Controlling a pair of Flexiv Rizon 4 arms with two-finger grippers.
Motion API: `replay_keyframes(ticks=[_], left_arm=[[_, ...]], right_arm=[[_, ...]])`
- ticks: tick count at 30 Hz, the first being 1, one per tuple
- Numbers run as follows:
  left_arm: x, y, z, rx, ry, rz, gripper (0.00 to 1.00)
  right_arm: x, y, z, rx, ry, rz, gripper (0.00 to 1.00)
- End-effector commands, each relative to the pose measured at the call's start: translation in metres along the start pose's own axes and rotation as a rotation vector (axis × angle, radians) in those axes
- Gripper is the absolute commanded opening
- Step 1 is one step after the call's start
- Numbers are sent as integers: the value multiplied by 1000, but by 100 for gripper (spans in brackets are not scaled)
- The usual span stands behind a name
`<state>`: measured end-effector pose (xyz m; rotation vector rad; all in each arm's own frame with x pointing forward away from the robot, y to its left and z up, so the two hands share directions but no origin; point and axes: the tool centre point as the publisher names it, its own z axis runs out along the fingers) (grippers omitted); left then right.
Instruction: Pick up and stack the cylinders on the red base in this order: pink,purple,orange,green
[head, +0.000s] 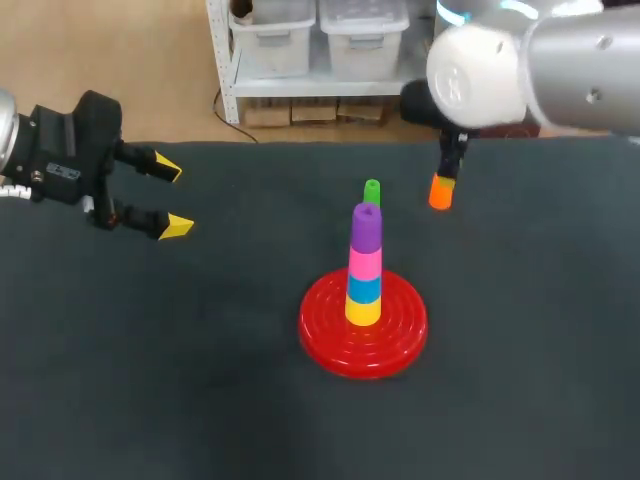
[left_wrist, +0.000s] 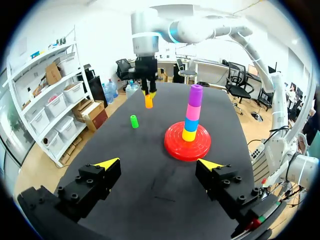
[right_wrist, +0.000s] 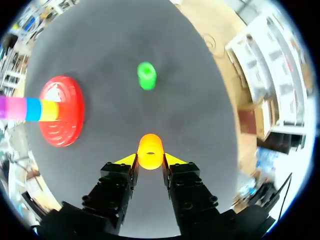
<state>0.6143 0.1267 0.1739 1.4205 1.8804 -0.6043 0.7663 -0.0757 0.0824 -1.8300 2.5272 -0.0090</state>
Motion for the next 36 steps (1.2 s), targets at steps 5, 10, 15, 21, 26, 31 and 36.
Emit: replay_keyframes(ticks=[5,10,15,21,26,31,36], left_arm=[[2,0,0,-2,-5,3,100],[2,0,0,-2,-5,3,100],[2,0,0,-2,-5,3,100],[2,0,0,-2,-5,3,100],[2,0,0,-2,-5,3,100],[2,0,0,-2,-5,3,100],[2,0,0,-2,-5,3,100]], right_arm=[[-1,84,-130,97,-62,-277,0],[-4,132,-180,138,-29,-502,0],[-11,169,-195,132,-6,-643,0],[-28,200,-199,124,0,-749,0],[-35,211,-185,111,15,-793,0],[-42,212,-176,91,15,-800,0],[-53,207,-176,54,2,-811,0]])
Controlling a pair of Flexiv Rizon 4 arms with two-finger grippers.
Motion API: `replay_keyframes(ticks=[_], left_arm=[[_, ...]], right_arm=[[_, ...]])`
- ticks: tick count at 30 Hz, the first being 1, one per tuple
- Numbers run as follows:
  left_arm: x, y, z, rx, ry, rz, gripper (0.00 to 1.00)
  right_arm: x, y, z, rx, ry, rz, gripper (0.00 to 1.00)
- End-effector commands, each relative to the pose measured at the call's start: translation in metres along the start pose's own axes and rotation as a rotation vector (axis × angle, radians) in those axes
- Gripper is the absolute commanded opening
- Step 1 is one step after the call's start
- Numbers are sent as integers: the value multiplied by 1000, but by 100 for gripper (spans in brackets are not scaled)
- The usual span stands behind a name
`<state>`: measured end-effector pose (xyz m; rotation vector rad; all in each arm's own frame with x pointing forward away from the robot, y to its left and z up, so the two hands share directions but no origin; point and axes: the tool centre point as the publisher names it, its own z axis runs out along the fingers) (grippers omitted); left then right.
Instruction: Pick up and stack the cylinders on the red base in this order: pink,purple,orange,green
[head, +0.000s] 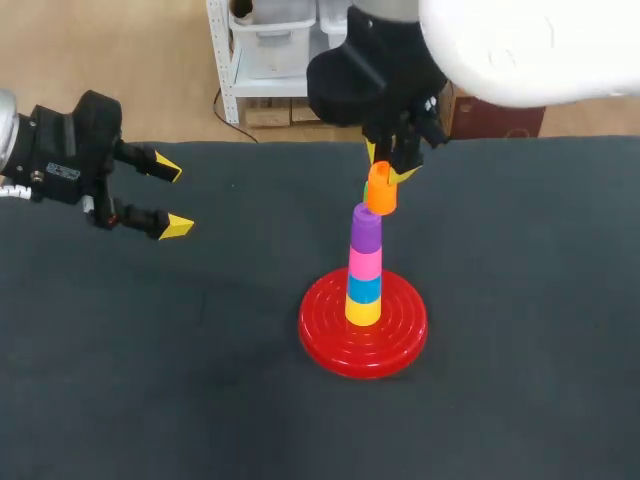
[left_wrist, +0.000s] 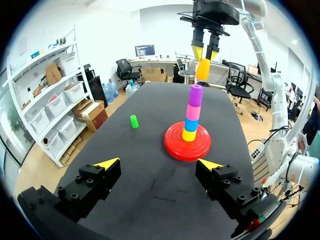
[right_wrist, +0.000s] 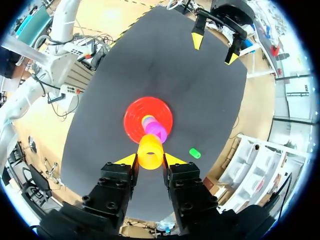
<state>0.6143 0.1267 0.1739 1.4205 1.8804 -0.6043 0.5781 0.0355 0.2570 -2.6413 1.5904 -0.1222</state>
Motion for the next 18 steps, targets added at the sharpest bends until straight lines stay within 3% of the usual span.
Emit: replay_keyframes(ticks=[1,7,18], left_arm=[[2,0,0,-2,-5,3,100],[2,0,0,-2,-5,3,100],[2,0,0,-2,-5,3,100]], right_arm=[[1,-7,2,-30,-16,-9,0],[0,-14,3,-109,-46,-34,0],[-6,-24,14,-123,-22,-66,0]])
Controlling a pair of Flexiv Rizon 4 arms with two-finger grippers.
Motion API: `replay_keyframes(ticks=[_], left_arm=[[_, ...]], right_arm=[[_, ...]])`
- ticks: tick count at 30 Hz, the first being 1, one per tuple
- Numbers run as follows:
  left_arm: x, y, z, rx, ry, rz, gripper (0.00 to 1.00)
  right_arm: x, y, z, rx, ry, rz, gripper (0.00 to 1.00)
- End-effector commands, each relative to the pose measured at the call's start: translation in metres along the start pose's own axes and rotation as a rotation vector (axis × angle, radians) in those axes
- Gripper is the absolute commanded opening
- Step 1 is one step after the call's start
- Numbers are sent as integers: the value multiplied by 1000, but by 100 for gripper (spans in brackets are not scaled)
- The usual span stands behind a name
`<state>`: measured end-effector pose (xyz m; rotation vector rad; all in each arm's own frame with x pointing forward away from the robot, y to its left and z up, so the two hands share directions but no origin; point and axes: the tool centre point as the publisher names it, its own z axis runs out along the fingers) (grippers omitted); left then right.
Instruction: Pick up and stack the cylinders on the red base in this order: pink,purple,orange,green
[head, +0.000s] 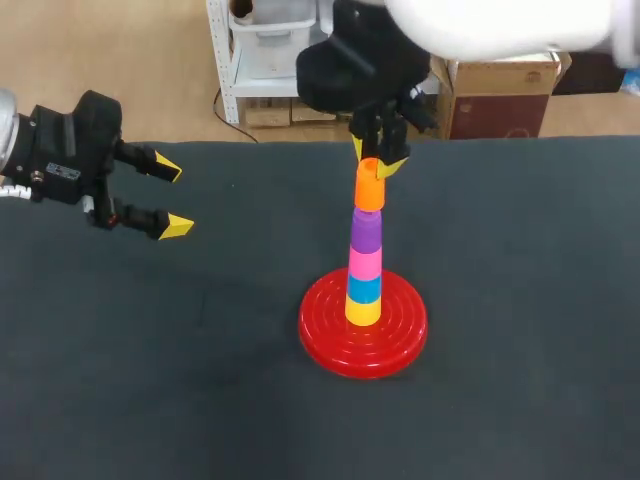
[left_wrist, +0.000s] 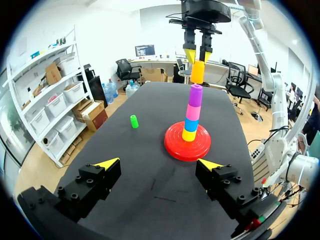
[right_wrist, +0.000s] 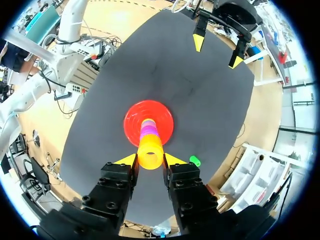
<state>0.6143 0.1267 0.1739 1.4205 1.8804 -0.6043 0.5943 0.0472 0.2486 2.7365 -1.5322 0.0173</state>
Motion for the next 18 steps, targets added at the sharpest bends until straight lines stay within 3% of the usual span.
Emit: replay_keyframes(ticks=[1,18], left_arm=[[2,0,0,-2,-5,3,100],[2,0,0,-2,-5,3,100]], right_arm=[[-2,-6,5,-38,7,0,0],[6,-2,21,-47,21,45,0]])
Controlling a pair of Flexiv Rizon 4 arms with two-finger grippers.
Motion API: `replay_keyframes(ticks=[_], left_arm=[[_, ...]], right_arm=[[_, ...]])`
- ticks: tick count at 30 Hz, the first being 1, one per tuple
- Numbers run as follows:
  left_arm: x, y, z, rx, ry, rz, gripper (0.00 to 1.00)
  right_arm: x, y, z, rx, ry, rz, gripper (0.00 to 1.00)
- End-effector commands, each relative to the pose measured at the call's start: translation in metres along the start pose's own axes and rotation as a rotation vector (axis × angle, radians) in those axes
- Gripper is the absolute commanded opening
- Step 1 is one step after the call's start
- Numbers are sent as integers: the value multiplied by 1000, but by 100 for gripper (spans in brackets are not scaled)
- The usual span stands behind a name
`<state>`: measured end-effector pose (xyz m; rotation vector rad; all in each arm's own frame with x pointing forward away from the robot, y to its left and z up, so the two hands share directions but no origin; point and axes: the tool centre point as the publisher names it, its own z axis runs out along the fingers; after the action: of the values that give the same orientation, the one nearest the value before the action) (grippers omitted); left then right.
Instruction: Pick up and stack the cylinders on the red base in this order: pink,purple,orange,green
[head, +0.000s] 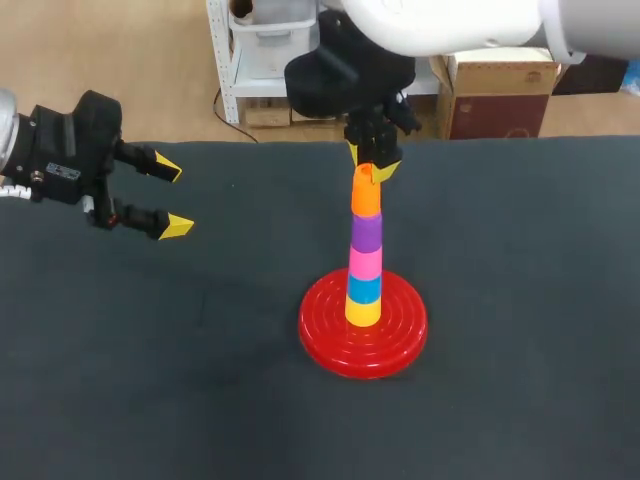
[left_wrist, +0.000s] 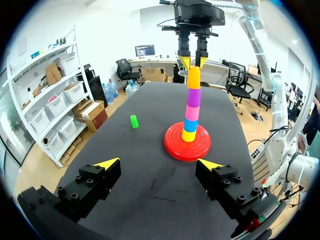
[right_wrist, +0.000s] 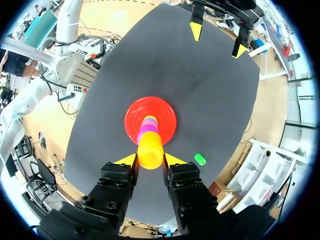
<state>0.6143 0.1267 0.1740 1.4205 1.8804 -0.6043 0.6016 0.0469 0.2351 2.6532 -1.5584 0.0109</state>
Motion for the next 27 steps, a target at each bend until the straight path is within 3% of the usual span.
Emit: replay_keyframes(ticks=[1,19,27], left_arm=[[2,0,0,-2,-5,3,100],[2,0,0,-2,-5,3,100],[2,0,0,-2,-5,3,100]], right_arm=[[2,4,7,7,-6,4,0],[0,7,9,-5,-6,-6,0],[-6,8,29,-44,23,-20,0]])
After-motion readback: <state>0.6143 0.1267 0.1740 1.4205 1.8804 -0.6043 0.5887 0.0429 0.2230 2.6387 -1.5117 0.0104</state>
